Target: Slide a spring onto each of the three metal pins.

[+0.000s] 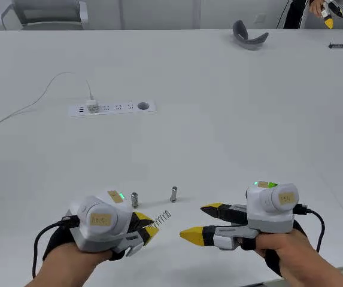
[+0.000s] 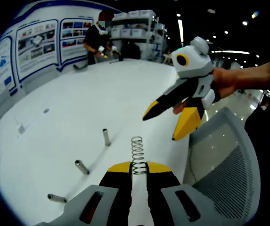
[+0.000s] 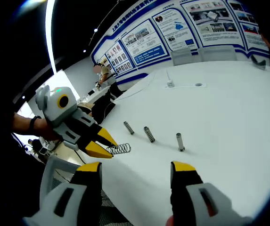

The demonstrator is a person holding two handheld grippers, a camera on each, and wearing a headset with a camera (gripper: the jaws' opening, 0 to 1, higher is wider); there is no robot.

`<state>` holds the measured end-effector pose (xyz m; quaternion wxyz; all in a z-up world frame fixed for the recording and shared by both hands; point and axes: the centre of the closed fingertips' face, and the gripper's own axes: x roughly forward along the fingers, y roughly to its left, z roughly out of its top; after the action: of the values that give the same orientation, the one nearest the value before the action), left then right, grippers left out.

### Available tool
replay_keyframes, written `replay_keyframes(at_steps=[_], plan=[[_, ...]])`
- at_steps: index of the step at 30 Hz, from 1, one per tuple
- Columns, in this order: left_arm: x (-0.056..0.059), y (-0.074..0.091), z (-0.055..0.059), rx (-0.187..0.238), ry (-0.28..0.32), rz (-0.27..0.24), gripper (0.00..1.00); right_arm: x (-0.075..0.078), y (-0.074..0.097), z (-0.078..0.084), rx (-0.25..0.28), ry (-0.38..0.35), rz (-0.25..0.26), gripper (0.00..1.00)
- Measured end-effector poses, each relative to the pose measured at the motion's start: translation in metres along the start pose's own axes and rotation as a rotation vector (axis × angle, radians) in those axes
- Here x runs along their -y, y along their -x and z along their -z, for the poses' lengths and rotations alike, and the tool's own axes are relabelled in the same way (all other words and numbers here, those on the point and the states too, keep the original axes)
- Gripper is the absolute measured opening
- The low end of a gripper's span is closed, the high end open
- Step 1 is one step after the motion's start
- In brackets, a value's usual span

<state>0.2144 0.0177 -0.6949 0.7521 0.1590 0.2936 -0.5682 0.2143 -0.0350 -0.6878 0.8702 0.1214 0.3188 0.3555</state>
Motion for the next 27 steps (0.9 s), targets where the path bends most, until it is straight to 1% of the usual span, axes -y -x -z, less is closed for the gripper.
replay_keyframes(at_steps=[4, 7, 9, 13, 15, 18, 20, 24, 27], plan=[[0.006, -0.004, -0.004, 0.005, -0.009, 0.015, 0.10, -0.004, -0.004, -0.005, 0.008, -0.005, -0.014, 0.59], [0.010, -0.005, -0.007, 0.007, -0.015, 0.023, 0.10, -0.008, -0.008, -0.005, 0.006, -0.013, -0.035, 0.56], [0.012, -0.006, -0.008, 0.010, -0.017, 0.028, 0.10, -0.011, -0.009, -0.005, 0.004, -0.024, -0.051, 0.52], [0.017, -0.006, -0.011, 0.016, -0.022, 0.037, 0.10, -0.016, -0.010, -0.007, 0.019, -0.053, -0.074, 0.44], [0.020, -0.006, -0.012, 0.020, -0.026, 0.042, 0.10, -0.018, -0.011, -0.007, 0.023, -0.075, -0.086, 0.39], [0.022, -0.006, -0.013, 0.022, -0.033, 0.048, 0.10, -0.018, -0.012, -0.005, 0.015, -0.094, -0.091, 0.34], [0.023, -0.006, -0.013, 0.022, -0.036, 0.050, 0.10, -0.020, -0.013, -0.004, 0.008, -0.094, -0.097, 0.30], [0.025, -0.006, -0.013, 0.022, -0.041, 0.057, 0.10, -0.027, -0.012, -0.002, -0.006, -0.108, -0.129, 0.26], [0.026, -0.005, -0.013, 0.018, -0.050, 0.061, 0.10, -0.028, -0.011, -0.002, -0.007, -0.115, -0.134, 0.25]])
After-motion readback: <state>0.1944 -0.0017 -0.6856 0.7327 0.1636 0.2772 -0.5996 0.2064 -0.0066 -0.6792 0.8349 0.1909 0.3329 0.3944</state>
